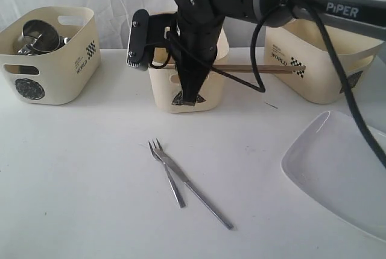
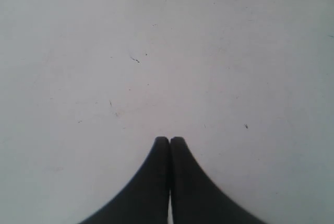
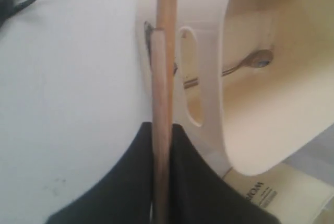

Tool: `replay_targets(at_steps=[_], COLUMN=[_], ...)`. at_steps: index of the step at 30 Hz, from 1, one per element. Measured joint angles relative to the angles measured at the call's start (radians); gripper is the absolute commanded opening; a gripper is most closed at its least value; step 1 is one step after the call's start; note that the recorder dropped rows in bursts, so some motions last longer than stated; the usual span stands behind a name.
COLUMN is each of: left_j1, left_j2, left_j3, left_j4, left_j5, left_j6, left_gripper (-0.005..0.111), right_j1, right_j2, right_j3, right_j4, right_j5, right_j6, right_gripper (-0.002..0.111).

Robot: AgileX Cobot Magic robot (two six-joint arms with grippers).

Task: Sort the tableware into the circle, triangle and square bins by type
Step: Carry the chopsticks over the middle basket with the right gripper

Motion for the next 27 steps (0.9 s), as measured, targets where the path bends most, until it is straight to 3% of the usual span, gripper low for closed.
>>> replay_targets(at_steps=[6,12,20,27], left_j1=[0.000,0.000,0.000,0.000], left_j2=[0.000,0.000,0.000,0.000], left_j3=[0.000,0.000,0.000,0.000], left_j4=[0.000,0.000,0.000,0.000], left_j5=[0.000,0.000,0.000,0.000], left_j6=[0.000,0.000,0.000,0.000], left_gripper=[0.001,0.001,0.001,0.001], right_j1=[-0.004,-0.049,-0.124,-0.131], right_j2=[-0.007,-0.001,0.103,0.169], right_j3=[0.000,0.000,-0.002,-0.002], right_j4=[-0.046,-0.050,-0.050,-0.050], right_j5=[-0.397,-0.671,-0.886,-0.985], right_j6=[-0.021,-0.044,-0.042,-0.003], right_gripper=[0.000,0.000,0.000,0.000])
